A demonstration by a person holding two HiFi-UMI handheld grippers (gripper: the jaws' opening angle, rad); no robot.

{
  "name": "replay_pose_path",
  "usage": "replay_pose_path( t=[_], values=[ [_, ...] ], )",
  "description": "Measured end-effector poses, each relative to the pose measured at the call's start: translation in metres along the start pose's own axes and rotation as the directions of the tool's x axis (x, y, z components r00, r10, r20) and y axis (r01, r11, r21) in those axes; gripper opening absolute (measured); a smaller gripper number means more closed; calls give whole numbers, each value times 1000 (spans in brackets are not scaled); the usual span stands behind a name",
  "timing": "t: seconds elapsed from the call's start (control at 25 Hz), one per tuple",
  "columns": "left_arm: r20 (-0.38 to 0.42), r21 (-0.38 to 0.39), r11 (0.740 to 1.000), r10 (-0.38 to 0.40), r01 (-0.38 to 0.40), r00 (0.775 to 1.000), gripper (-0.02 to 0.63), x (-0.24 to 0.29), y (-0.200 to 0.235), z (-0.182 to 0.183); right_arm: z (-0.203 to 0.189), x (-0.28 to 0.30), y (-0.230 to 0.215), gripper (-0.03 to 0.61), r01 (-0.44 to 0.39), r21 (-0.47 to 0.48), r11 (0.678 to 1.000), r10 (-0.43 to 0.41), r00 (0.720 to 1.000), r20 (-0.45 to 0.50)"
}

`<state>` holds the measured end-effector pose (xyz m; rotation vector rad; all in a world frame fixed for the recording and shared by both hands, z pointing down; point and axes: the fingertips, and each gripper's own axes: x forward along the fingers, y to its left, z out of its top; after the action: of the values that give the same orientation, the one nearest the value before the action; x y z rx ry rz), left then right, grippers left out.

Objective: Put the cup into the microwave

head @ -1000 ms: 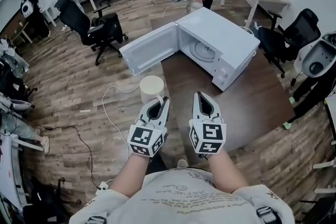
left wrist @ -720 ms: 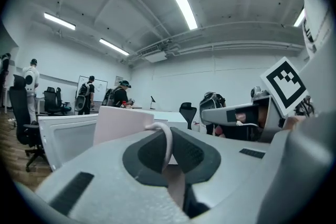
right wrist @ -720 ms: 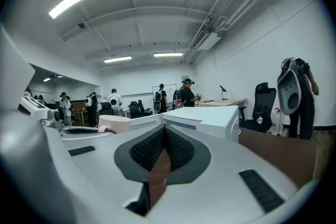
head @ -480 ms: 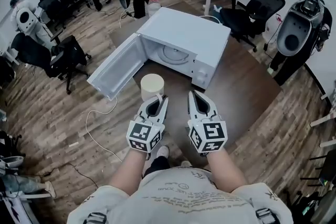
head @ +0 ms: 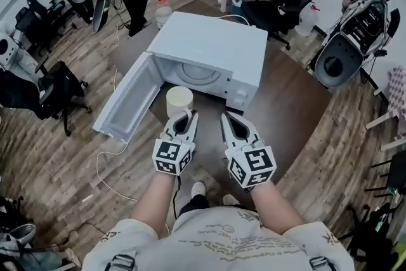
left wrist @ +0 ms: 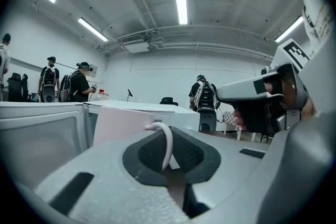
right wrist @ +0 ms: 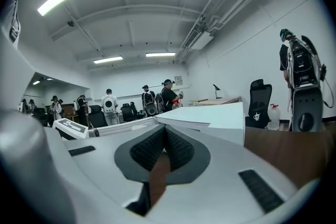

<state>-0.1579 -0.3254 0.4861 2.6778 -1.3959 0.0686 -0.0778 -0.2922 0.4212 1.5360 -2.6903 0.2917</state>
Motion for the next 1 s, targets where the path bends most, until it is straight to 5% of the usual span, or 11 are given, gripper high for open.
replay_pose_path(
  t=[1.0],
  values=[
    [78, 48, 967, -253, 250, 964, 25, 169, 103, -74, -84, 72, -51, 12, 203, -37, 978, -207, 967, -151]
  ],
)
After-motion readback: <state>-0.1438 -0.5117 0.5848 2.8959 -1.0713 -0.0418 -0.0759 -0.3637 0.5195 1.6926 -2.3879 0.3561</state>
